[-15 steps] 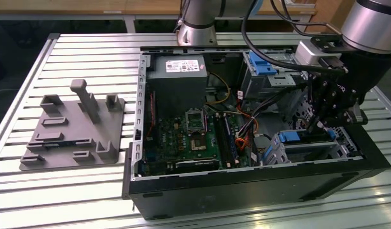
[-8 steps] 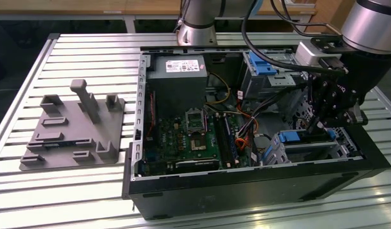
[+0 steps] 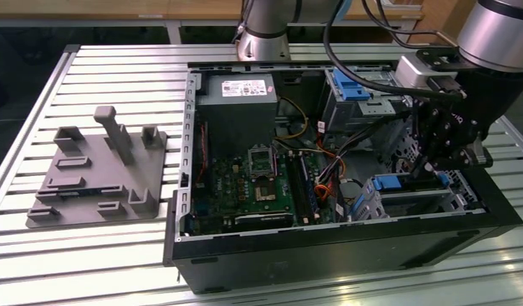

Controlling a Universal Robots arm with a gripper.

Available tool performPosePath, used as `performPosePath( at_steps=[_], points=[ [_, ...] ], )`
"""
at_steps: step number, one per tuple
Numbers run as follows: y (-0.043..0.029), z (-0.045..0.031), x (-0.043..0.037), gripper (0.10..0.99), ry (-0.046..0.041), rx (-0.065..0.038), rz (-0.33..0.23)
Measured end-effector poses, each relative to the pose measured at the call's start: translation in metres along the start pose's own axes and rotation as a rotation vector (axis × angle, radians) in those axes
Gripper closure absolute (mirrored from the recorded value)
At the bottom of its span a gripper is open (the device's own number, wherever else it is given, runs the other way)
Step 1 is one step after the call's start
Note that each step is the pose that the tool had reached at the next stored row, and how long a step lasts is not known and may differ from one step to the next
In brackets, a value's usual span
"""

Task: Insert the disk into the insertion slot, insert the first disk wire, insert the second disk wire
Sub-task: 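Insert the second disk wire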

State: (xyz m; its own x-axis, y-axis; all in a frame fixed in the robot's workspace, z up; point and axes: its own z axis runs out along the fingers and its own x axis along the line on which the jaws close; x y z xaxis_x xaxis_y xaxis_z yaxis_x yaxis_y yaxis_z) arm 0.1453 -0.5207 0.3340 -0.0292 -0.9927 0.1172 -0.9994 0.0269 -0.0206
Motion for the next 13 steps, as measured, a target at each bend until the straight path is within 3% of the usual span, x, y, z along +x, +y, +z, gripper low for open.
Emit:
performPosePath(
  at_steps=[13],
  points=[
    [0.0000, -0.0020, -0.0008, 0.941, 0.0009, 0.000, 0.000]
  ],
)
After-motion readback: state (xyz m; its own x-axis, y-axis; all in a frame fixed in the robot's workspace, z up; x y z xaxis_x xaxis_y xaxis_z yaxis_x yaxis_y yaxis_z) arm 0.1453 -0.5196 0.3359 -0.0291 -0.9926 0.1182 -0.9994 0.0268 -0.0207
